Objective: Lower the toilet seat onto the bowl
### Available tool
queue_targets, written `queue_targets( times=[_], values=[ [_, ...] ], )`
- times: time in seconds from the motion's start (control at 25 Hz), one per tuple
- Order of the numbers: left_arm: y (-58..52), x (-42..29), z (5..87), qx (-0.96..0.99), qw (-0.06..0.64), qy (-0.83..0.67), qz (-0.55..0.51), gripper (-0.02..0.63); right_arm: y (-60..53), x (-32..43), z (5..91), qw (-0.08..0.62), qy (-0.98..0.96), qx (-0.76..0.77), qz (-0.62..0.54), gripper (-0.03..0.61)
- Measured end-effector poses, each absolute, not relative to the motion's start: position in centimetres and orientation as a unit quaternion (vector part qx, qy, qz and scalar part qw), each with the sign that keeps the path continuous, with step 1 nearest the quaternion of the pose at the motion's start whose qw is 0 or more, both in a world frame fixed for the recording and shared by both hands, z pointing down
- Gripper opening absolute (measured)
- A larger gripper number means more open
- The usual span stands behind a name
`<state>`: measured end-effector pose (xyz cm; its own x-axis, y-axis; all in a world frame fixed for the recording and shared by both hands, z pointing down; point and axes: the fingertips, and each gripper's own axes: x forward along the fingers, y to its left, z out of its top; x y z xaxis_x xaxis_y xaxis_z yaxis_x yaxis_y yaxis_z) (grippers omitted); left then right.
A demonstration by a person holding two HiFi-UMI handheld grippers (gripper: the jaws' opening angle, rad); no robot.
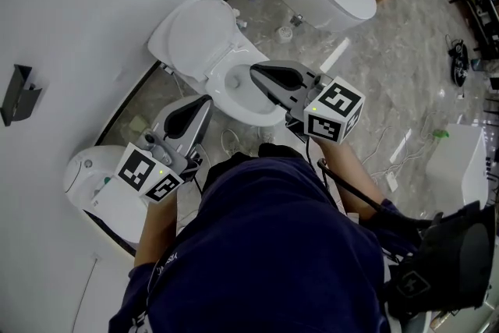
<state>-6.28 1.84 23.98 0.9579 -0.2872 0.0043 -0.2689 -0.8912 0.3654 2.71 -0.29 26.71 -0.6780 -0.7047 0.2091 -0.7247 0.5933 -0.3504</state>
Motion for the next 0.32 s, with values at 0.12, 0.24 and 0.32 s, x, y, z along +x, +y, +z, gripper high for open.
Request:
queue_targets(
  times=[0.12, 0.24, 0.32],
  values=[
    [1.5, -6.1, 23.7, 0.973, 0.182, -0.143, -0.025, 0.003, -0.7, 3.5, 26.5, 0.024, -0.888, 0.408, 0.208, 0.008],
    [1.1, -6.1, 23.9, 0.972, 0.184, -0.143, -0.025, 0.003, -1.2, 3.7, 26.6, 0.024, -0.887, 0.412, 0.206, 0.008],
    [0.8, -6.2, 24.1, 0.972, 0.187, -0.143, -0.025, 0.003, -1.6, 3.8, 26.8, 0.025, -0.887, 0.413, 0.206, 0.008]
  ],
)
